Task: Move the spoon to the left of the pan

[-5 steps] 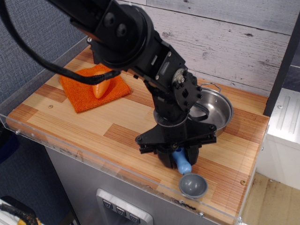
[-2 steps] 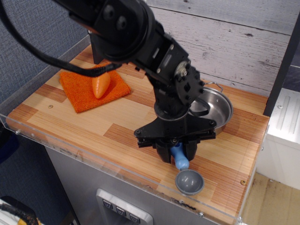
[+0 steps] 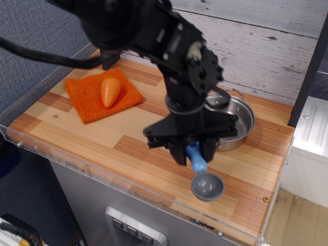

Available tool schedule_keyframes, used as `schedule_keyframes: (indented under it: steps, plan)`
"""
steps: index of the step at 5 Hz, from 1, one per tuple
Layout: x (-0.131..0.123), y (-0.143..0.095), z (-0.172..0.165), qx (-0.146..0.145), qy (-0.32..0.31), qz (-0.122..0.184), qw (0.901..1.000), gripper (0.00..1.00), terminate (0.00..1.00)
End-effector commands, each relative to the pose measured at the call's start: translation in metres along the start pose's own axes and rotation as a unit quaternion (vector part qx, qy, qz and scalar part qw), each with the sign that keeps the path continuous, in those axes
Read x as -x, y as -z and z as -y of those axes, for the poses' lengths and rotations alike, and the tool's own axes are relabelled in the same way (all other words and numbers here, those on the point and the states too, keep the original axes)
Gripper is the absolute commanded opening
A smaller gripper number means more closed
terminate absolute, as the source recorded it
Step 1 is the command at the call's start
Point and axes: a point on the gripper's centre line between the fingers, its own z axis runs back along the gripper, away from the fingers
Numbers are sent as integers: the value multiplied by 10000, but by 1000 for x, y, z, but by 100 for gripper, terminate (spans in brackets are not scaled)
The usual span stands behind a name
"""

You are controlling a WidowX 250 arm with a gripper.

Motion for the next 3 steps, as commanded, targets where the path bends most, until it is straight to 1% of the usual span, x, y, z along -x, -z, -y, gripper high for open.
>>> schedule_keyframes:
  steps: [1,2,3]
  plan:
    - [-32,-38,3,226,88,394,9989,0,0]
    - [-66,-49,11,-89,595,485,9970,0,0]
    - [-100,-54,13,-203,881,570,9943,0,0]
